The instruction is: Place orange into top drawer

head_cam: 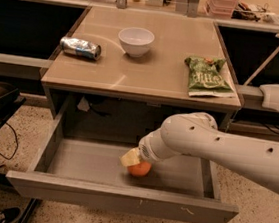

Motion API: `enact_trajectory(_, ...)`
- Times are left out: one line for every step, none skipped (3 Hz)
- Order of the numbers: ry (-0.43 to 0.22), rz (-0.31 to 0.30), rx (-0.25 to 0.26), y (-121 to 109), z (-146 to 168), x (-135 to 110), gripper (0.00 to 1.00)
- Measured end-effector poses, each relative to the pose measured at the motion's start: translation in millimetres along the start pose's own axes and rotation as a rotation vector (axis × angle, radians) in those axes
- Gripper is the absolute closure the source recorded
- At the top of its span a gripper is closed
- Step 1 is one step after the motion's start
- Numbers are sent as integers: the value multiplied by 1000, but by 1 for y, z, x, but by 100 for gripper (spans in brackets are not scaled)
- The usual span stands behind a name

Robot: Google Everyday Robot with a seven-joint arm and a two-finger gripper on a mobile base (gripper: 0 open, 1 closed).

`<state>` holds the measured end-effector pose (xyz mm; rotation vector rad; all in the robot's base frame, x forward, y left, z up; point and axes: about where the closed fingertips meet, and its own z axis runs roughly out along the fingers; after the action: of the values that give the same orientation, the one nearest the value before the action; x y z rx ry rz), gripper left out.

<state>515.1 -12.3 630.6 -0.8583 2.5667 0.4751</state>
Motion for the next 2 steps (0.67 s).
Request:
enact_trajectory(13,51,4,-12,22,1,100)
enact_trajectory(13,51,4,-12,22,1,81)
